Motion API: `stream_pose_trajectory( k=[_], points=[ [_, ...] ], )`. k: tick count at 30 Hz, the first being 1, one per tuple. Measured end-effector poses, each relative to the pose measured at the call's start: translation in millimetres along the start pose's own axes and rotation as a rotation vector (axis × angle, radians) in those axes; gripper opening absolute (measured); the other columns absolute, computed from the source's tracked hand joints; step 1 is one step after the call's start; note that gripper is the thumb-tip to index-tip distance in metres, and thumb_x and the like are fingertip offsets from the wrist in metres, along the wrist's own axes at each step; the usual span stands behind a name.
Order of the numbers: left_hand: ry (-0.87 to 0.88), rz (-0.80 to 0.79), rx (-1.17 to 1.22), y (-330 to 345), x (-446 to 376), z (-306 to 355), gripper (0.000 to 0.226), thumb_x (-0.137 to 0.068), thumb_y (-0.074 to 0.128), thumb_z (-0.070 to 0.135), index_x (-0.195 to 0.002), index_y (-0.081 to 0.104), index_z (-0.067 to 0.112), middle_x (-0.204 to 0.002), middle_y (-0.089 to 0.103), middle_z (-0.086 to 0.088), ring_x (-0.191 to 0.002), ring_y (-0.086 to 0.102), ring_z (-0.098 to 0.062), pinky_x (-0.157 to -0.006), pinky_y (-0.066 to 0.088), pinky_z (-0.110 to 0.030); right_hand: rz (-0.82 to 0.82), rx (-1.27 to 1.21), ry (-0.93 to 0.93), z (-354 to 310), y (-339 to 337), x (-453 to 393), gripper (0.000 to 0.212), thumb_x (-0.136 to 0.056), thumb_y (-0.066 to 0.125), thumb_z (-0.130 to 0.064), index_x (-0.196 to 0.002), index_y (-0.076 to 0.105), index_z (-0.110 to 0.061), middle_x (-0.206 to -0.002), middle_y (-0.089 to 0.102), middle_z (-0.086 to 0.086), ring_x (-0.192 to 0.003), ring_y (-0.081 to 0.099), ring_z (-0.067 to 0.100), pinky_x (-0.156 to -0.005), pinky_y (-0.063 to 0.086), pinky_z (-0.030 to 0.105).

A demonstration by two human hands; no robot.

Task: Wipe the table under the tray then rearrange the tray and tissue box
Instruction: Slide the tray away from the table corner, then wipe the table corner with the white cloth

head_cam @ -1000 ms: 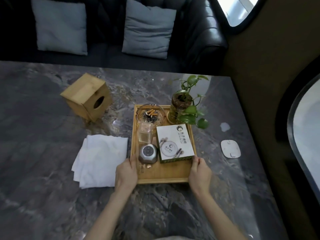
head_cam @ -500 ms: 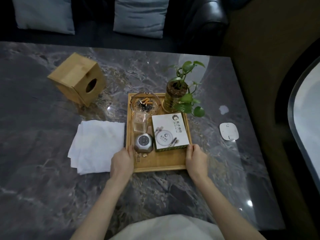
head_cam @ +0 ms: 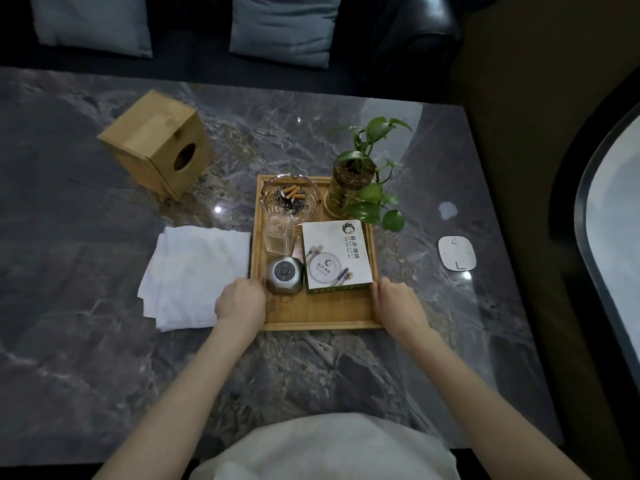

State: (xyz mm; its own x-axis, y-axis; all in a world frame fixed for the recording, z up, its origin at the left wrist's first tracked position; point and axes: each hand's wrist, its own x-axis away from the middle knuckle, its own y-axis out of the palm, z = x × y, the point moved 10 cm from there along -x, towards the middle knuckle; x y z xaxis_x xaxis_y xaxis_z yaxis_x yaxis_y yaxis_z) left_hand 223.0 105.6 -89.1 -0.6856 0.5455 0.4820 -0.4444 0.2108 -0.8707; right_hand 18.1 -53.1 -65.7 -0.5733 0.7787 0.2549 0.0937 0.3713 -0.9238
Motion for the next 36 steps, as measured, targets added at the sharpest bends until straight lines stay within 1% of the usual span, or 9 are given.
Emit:
stream_pose_trajectory(
  k=[4,7,12,15,17,22,28,32,36],
  points=[
    [-0.052,-0.002,0.085,-10,1,-12,0.033,-0.094,0.034,0.019,-0.104,0.060,0.003,-0.106,0.063,-0.019,-0.095,0.059,-0.036,-0.075,0.047,-0.038,0.025,-0.012,0.047,-2,-19,-3,0.034,-0.096,0.037,-0.026,-0.081,0.056,-0.003,-0.087,0.067,0.021,-0.080,0.062,0.038,-0.067,0.047,0.041],
    [-0.027,0.024,0.211,-31,7,-21,0.037,-0.093,0.039,0.026,-0.078,0.063,0.003,-0.073,0.069,-0.014,-0.066,0.066,-0.029,-0.064,0.053,-0.034,0.169,-0.210,0.079,-17,-53,-5,0.028,-0.093,0.041,-0.024,-0.074,0.051,-0.005,-0.076,0.063,0.018,-0.070,0.058,0.036,-0.059,0.044,0.040],
    [-0.077,0.157,0.657,-68,18,-57,0.035,-0.089,0.046,0.027,-0.066,0.060,0.004,-0.047,0.061,-0.006,-0.029,0.053,-0.009,-0.042,0.042,-0.023,0.216,-0.459,-0.214,-108,-100,-10,0.017,-0.093,0.044,-0.019,-0.084,0.055,-0.010,-0.062,0.060,0.005,-0.055,0.056,0.022,-0.050,0.043,0.038],
    [-0.189,0.501,0.811,-87,37,-98,0.025,-0.088,0.049,0.026,-0.073,0.059,0.007,-0.059,0.063,-0.007,-0.049,0.061,-0.019,-0.058,0.049,-0.032,0.123,-0.569,-0.356,-163,-100,-15,0.017,-0.096,0.041,-0.019,-0.095,0.055,-0.010,-0.065,0.060,0.003,-0.053,0.056,0.018,-0.050,0.045,0.036],
    [-0.229,0.675,0.821,-87,48,-115,0.017,-0.088,0.052,0.020,-0.093,0.060,0.006,-0.087,0.068,-0.015,-0.078,0.064,-0.031,-0.076,0.049,-0.039,0.040,-0.608,-0.399,-192,-87,-22,0.020,-0.096,0.038,-0.019,-0.102,0.055,-0.011,-0.073,0.064,0.006,-0.062,0.060,0.022,-0.057,0.048,0.038],
    [-0.289,0.526,0.566,-43,31,-131,0.074,-0.087,0.054,0.034,-0.141,0.019,-0.001,-0.152,0.018,-0.021,-0.139,0.017,-0.034,-0.113,0.014,-0.043,-0.148,-0.390,-0.565,-256,-13,-29,0.034,-0.097,0.038,-0.018,-0.128,0.045,-0.006,-0.129,0.054,0.015,-0.118,0.049,0.027,-0.095,0.039,0.032],
    [-0.347,0.377,0.491,1,15,-144,0.083,-0.087,0.043,0.052,-0.144,0.004,0.007,-0.157,0.004,-0.010,-0.143,-0.001,-0.022,-0.114,-0.003,-0.046,-0.279,0.110,-0.552,-256,79,-51,0.072,-0.095,0.031,-0.043,-0.145,-0.004,-0.006,-0.157,0.001,0.016,-0.144,-0.002,0.029,-0.118,0.001,0.044],
    [-0.347,0.492,0.522,-6,23,-139,0.072,-0.087,0.051,0.041,-0.142,0.020,0.003,-0.151,0.024,-0.016,-0.140,0.016,-0.029,-0.114,0.009,-0.046,-0.131,0.235,-0.557,-260,83,-49,0.072,-0.093,0.036,-0.043,-0.143,0.007,-0.001,-0.151,0.022,0.020,-0.140,0.017,0.033,-0.116,0.001,0.045],
    [-0.330,0.590,0.535,-17,29,-130,0.058,-0.087,0.055,0.032,-0.134,0.036,0.002,-0.141,0.041,-0.018,-0.128,0.036,-0.035,-0.107,0.025,-0.045,-0.083,0.111,-0.557,-270,78,-37,0.054,-0.093,0.042,-0.024,-0.139,0.022,-0.004,-0.134,0.044,0.016,-0.120,0.041,0.031,-0.101,0.033,0.040]
  ],
)
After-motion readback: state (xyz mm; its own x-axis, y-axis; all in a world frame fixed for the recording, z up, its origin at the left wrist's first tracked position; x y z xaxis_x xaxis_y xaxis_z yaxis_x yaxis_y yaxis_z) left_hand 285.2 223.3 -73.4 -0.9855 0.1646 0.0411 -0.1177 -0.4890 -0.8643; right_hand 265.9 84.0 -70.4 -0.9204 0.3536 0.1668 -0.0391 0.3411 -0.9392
